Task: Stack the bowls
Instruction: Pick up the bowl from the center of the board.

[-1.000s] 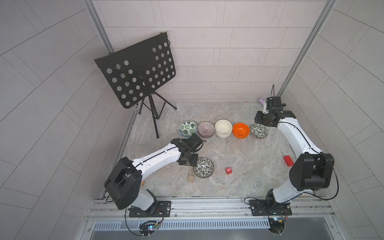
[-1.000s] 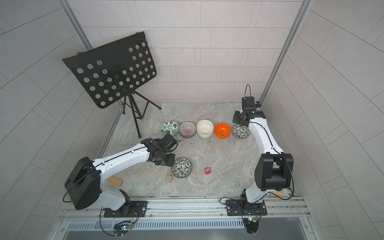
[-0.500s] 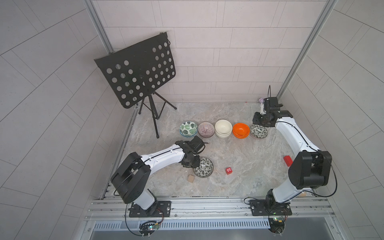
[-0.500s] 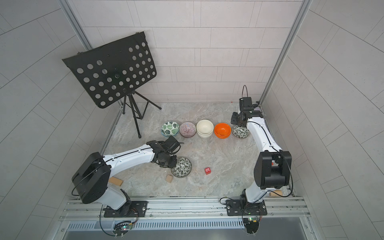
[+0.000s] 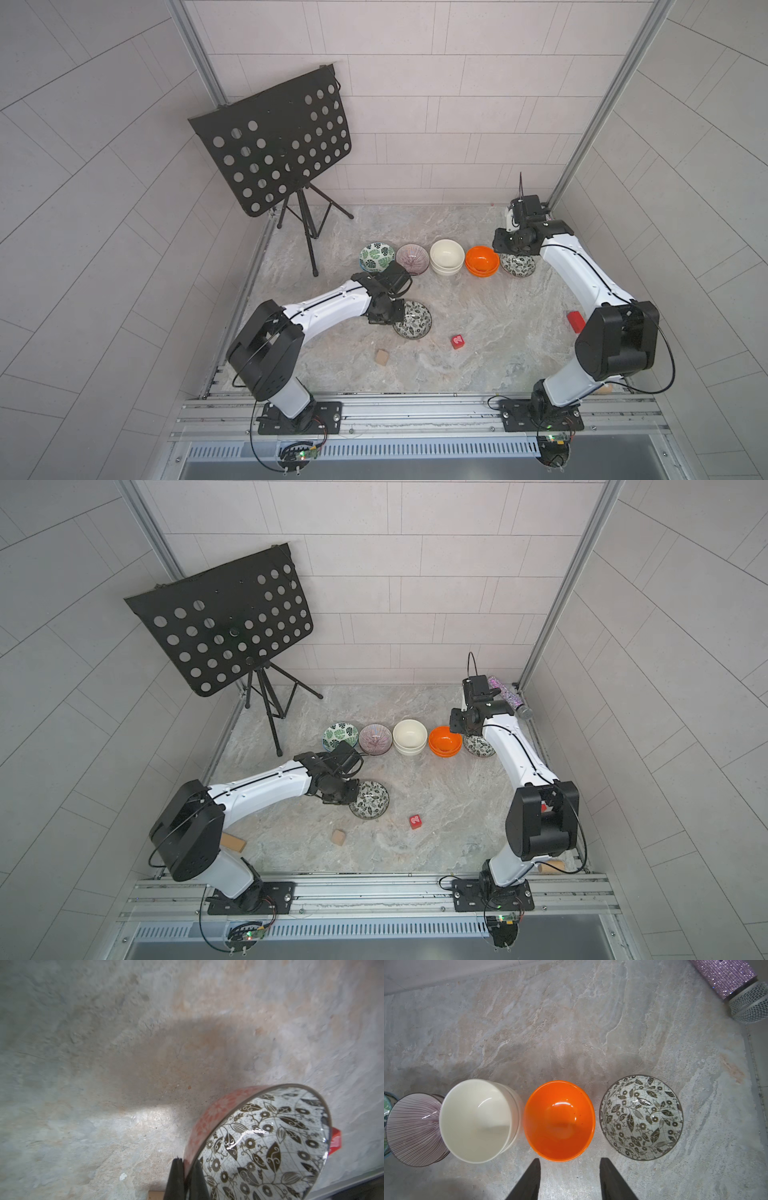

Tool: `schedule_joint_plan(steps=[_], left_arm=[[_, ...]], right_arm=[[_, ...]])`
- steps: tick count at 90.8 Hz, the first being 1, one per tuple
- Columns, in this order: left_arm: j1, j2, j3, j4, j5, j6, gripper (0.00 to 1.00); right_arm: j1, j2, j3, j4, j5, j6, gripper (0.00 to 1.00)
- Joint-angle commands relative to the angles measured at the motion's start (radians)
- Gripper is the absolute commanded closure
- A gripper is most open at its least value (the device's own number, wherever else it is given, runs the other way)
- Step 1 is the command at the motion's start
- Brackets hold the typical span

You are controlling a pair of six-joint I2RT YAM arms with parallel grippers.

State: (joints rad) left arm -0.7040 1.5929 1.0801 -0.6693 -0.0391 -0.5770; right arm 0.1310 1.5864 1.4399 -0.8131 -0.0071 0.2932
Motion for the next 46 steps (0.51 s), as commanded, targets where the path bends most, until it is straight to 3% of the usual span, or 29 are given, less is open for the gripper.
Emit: schedule_joint_plan(steps=[1, 25, 46], left_arm=[[0.038, -0.039, 0.137, -0.014, -0.064, -0.005, 1.0], [0.108, 0.108, 0.431, -0.113, -0.125, 0.011, 1.0], [0.118, 0.169, 0.522, -0.109, -0.12, 0.003, 1.0]], right_arm=[[0.073, -0.077, 0.044, -0.02, -0.033, -0.019, 0.5], [0.281, -0.132, 0.04, 0.06, -0.087, 0.008, 0.51], [0.37, -0.074, 0.053, 0.09, -0.087, 0.014, 0.52]])
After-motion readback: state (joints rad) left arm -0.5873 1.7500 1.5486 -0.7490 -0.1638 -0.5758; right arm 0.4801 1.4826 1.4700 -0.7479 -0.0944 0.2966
